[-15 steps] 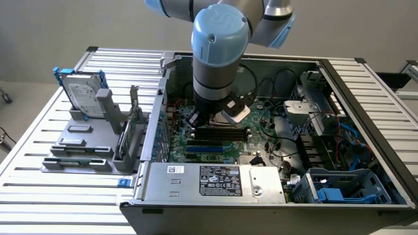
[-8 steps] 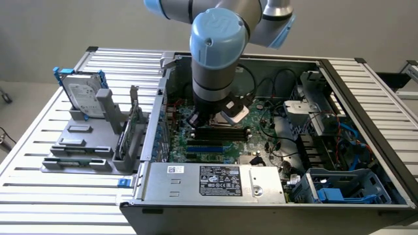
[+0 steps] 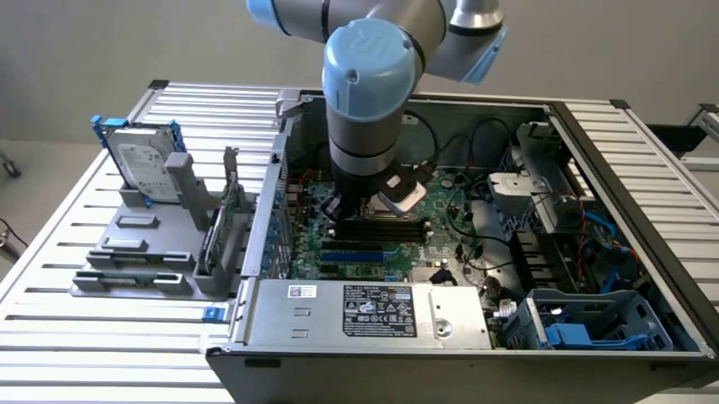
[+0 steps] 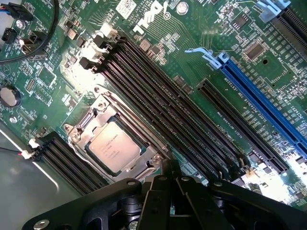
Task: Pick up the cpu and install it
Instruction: 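Install the first cpu locking lever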
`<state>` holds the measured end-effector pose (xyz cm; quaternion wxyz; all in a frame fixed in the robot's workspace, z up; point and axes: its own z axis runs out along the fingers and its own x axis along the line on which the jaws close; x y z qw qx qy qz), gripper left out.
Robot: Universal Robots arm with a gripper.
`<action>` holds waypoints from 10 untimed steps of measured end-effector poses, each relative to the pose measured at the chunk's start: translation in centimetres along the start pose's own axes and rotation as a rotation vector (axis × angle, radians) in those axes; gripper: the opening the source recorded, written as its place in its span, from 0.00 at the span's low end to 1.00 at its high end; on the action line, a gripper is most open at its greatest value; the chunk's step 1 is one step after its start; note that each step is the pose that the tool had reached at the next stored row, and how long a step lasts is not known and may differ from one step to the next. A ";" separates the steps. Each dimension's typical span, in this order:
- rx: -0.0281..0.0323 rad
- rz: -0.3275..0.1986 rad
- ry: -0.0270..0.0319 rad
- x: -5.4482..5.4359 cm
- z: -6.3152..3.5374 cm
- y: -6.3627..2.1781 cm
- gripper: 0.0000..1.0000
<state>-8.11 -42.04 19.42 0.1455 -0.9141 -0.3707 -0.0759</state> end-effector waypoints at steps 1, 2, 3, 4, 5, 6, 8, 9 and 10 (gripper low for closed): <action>-0.0011 -0.001 0.0009 0.0 0.03 -0.04 0.11; -0.0021 -0.001 0.0023 -0.1 0.06 -0.08 0.11; -0.0031 -0.002 0.0032 -0.1 0.08 -0.11 0.11; -0.0040 -0.002 0.0042 -0.1 0.10 -0.14 0.11; -0.0050 -0.002 0.0052 -0.1 0.11 -0.16 0.11; -0.0061 -0.003 0.0061 -0.1 0.12 -0.18 0.11; -0.0082 -0.004 0.0087 -0.1 0.15 -0.22 0.11; -0.0092 -0.005 0.0100 -0.1 0.17 -0.24 0.11; -0.0104 -0.005 0.0111 -0.1 0.18 -0.26 0.11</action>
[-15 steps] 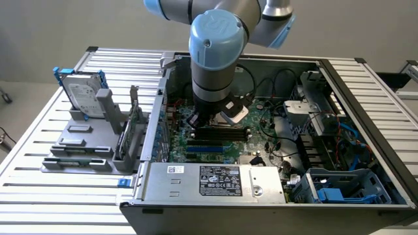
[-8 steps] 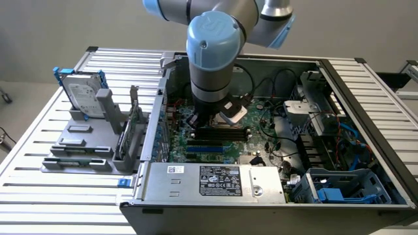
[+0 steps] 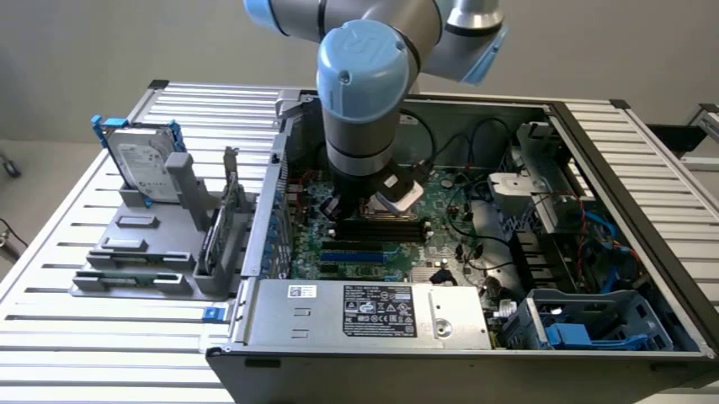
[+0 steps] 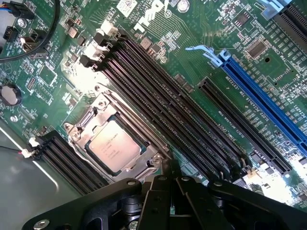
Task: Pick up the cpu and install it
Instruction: 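Install the first cpu locking lever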
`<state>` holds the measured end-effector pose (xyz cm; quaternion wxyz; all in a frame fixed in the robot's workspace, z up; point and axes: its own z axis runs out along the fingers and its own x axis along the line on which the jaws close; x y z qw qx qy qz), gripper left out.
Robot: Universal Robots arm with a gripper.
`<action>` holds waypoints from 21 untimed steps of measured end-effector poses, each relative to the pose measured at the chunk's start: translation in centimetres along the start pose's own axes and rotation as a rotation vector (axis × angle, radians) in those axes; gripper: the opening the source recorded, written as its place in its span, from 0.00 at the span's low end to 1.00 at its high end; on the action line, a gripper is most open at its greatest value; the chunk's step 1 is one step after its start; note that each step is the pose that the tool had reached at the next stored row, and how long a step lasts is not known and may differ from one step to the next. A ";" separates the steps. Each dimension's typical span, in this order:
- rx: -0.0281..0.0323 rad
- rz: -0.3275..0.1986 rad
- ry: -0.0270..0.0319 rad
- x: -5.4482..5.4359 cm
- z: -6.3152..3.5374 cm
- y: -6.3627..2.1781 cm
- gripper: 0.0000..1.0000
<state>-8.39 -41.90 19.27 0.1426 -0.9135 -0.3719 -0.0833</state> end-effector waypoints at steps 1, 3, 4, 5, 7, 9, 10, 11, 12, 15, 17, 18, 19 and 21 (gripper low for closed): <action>-0.0012 -0.001 0.0011 0.0 0.01 -0.02 0.11; -0.0037 -0.002 0.0030 0.0 0.03 -0.05 0.11; -0.0052 -0.002 0.0037 0.0 0.06 -0.08 0.11; -0.0075 -0.003 0.0041 0.0 0.08 -0.09 0.11; -0.0130 -0.005 0.0047 -0.1 0.14 -0.12 0.11; -0.0190 -0.006 0.0033 -0.1 0.17 -0.17 0.11; -0.0203 -0.006 0.0022 -0.1 0.18 -0.21 0.11; -0.0209 -0.006 0.0017 -0.1 0.17 -0.26 0.11; -0.0215 -0.006 0.0011 -0.1 0.08 -0.32 0.11; -0.0219 -0.006 0.0007 0.1 -0.60 -0.68 0.11; -0.0220 -0.006 0.0004 0.4 -0.76 -1.10 0.11; -0.0220 -0.006 -0.0002 0.6 -0.73 -1.41 0.11; -0.0223 -0.006 -0.0007 0.8 -0.65 -1.75 0.11; -0.0239 -0.007 -0.0028 1.1 -0.50 -2.35 0.11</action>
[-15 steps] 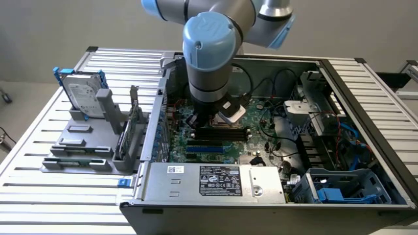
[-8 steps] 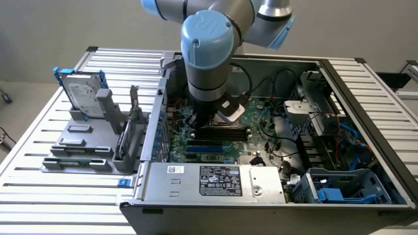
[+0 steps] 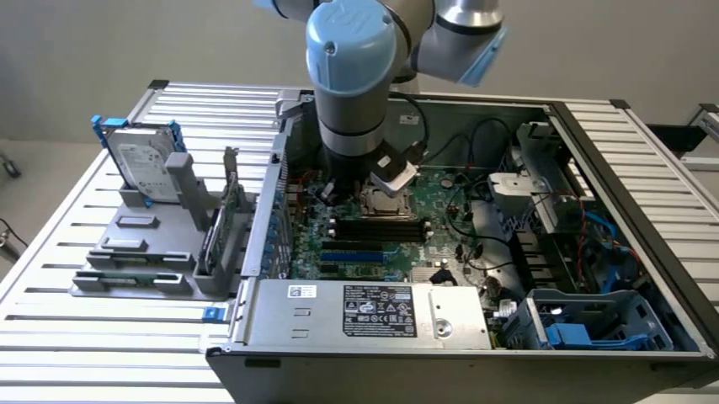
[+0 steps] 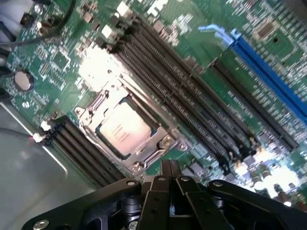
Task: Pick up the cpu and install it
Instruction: 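Install the first cpu locking lever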
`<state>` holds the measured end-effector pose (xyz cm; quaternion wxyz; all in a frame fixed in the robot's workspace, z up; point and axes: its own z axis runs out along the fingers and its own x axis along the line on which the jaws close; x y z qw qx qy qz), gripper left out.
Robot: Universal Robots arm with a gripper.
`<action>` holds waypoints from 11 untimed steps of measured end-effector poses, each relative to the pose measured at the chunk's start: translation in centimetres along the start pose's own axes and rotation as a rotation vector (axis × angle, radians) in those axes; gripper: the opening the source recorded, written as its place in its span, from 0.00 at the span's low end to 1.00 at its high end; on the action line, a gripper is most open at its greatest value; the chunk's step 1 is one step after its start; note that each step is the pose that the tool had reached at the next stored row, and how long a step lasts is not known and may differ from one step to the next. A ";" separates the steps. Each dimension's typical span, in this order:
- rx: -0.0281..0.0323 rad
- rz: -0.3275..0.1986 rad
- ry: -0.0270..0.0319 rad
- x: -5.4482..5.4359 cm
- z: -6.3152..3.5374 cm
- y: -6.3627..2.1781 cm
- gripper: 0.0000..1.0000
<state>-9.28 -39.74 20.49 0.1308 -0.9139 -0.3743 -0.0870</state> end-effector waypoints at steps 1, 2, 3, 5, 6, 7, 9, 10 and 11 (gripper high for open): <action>-0.0013 -0.001 -0.0018 0.1 0.05 -0.26 0.11; -0.0032 -0.002 -0.0044 0.2 0.09 -0.52 0.11; -0.0058 -0.004 -0.0079 0.3 0.08 -0.72 0.11; -0.0149 -0.008 -0.0190 0.5 -0.05 -1.05 0.11; -0.0202 -0.011 -0.0251 0.5 -0.12 -1.19 0.11; -0.0258 -0.014 -0.0319 0.6 -0.21 -1.32 0.11; -0.0371 -0.021 -0.0462 0.7 -0.41 -1.56 0.11; -0.0422 -0.025 -0.0526 0.8 -0.52 -1.67 0.11; -0.0470 -0.028 -0.0587 0.9 -0.65 -1.80 0.11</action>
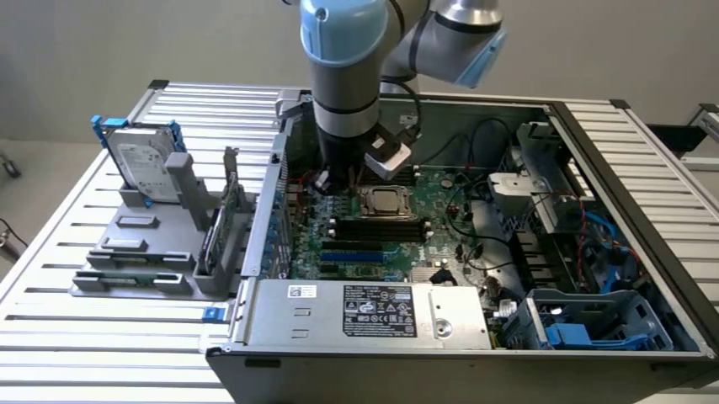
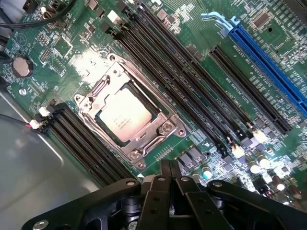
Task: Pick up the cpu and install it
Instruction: 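Install the first cpu locking lever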
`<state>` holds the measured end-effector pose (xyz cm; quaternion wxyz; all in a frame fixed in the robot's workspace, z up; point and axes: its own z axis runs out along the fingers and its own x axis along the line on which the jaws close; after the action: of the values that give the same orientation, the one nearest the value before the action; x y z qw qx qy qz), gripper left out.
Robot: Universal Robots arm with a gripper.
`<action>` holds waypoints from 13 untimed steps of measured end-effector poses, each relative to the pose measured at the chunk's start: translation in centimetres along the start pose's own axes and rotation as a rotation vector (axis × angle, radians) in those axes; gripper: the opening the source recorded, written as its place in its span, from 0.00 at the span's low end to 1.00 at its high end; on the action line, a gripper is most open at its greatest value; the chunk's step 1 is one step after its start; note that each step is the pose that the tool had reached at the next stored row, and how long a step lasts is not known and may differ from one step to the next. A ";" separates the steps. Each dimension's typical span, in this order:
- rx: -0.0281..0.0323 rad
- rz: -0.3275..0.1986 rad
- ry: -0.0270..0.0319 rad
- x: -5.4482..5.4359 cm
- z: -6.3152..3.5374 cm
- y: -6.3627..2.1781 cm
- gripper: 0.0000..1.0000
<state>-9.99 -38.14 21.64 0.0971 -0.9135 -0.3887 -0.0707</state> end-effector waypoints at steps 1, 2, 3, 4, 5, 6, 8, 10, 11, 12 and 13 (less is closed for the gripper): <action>-0.0045 -0.003 -0.0057 0.1 -0.15 -0.12 0.11; -0.0089 -0.006 -0.0113 0.2 -0.29 -0.23 0.11; -0.0134 -0.009 -0.0171 0.3 -0.43 -0.34 0.11; -0.0180 -0.013 -0.0231 0.4 -0.56 -0.44 0.11; -0.0229 -0.017 -0.0293 0.5 -0.68 -0.54 0.11; -0.0280 -0.021 -0.0359 0.6 -0.80 -0.63 0.11; -0.0378 -0.030 -0.0491 0.7 -1.01 -0.80 0.11; -0.0467 -0.041 -0.0619 0.8 -1.17 -0.96 0.11; -0.0500 -0.047 -0.0671 0.8 -1.21 -1.04 0.11; -0.0523 -0.054 -0.0714 0.9 -1.23 -1.11 0.11; -0.0528 -0.062 -0.0743 0.9 -1.22 -1.19 0.11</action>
<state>-10.26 -36.95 23.16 0.0562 -0.9053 -0.4180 -0.0500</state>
